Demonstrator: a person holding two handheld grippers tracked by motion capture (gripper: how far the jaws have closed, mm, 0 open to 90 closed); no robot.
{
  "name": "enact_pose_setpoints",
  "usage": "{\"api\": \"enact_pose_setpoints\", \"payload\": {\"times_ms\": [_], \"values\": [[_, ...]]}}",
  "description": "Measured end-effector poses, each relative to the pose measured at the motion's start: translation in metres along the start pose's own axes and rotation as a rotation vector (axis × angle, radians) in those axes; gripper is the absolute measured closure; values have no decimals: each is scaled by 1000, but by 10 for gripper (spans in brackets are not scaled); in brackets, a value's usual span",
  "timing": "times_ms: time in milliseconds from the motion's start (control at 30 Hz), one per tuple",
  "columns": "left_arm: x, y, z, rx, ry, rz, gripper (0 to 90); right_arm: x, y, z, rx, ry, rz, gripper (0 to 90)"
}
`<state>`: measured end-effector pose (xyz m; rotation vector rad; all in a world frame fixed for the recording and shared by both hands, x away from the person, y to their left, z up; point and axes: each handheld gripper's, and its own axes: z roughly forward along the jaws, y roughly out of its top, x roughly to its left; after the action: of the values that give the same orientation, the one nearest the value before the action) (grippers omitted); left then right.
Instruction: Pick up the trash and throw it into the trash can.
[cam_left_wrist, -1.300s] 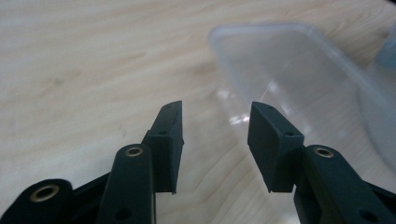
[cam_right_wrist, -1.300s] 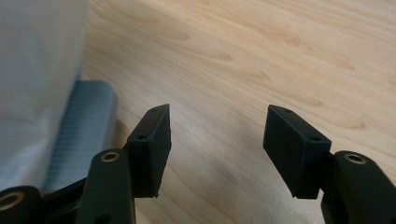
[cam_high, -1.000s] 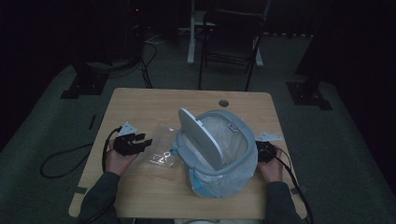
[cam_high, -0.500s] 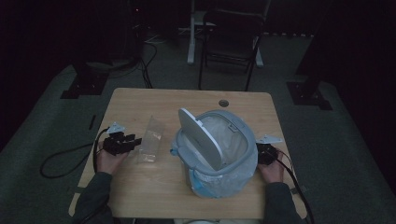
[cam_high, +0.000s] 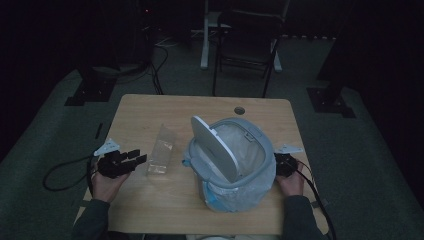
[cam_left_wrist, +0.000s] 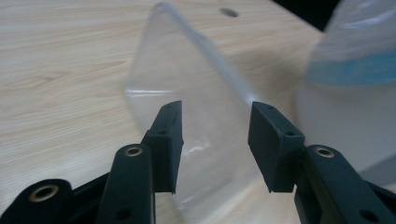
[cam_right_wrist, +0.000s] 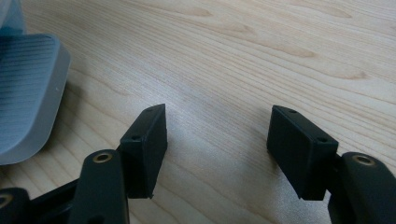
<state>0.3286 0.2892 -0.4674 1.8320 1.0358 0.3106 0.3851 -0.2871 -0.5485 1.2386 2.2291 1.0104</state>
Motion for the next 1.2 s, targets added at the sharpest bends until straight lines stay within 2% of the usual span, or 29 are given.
{"api": "enact_pose_setpoints", "payload": {"times_ms": [33,133,267,433,500,567,667,767,900,1000,1033,1133,1200], "values": [[-8,1,0,-2,-23,16,553,0,0,0,0,0,0,371],[-17,3,3,15,-33,50,547,0,0,0,0,0,0,370],[-23,4,8,20,-44,62,541,0,0,0,1,1,1,366],[-34,6,2,-23,-52,74,533,0,0,0,1,3,1,363],[-36,6,1,-19,-60,76,525,0,0,0,1,3,1,363],[-40,4,7,18,-50,99,523,0,0,0,1,3,1,362],[-39,1,13,42,-39,103,527,0,0,0,1,3,1,362],[-38,0,19,64,-17,121,564,0,0,0,1,3,0,362],[-36,3,18,68,-7,140,706,0,0,0,2,4,1,361],[-35,5,16,67,8,151,749,0,0,0,1,4,1,360],[-34,5,16,63,12,151,810,0,0,0,2,4,0,359],[-32,7,16,67,19,151,837,0,0,0,2,4,1,359],[-31,7,19,79,22,156,806,0,0,0,2,4,1,358]]}}
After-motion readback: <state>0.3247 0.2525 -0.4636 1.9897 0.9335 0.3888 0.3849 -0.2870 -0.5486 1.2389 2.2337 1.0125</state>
